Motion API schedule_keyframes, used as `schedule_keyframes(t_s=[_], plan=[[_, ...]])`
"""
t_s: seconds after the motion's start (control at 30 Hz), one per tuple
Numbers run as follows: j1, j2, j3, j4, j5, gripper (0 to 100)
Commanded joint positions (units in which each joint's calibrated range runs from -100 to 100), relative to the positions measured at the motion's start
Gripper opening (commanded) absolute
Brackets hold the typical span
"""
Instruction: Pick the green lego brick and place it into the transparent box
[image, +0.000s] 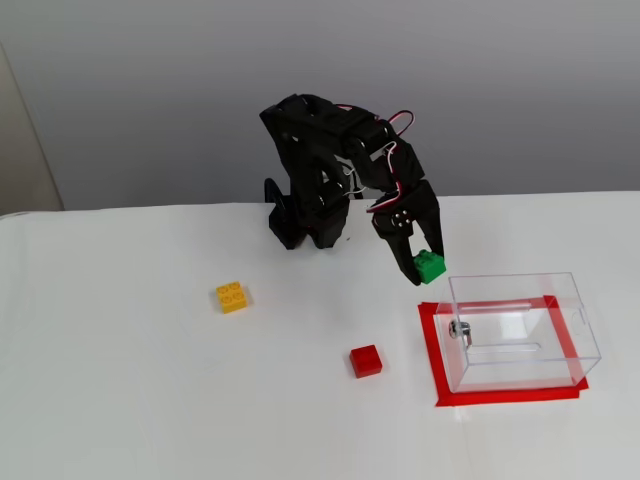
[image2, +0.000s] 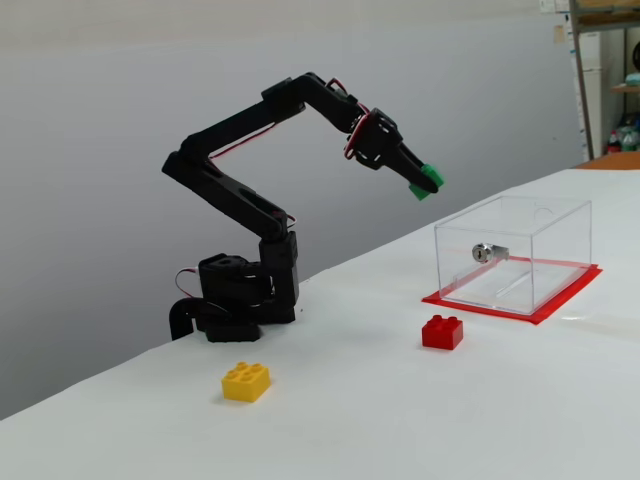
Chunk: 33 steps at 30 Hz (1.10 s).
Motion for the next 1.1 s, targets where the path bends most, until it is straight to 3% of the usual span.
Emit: schedule_keyframes(t_s=[0.0,0.53,0.97,1.07], plan=[[-2.54,5.79,-6.19,-2.45,0.17,10],[-11.7,31.67,-24.09,-9.41,-0.19,10],[-14.44,42.53,-31.06,-13.76,-0.19,10],[-14.66,43.97,-31.51,-13.76,-0.24,16]])
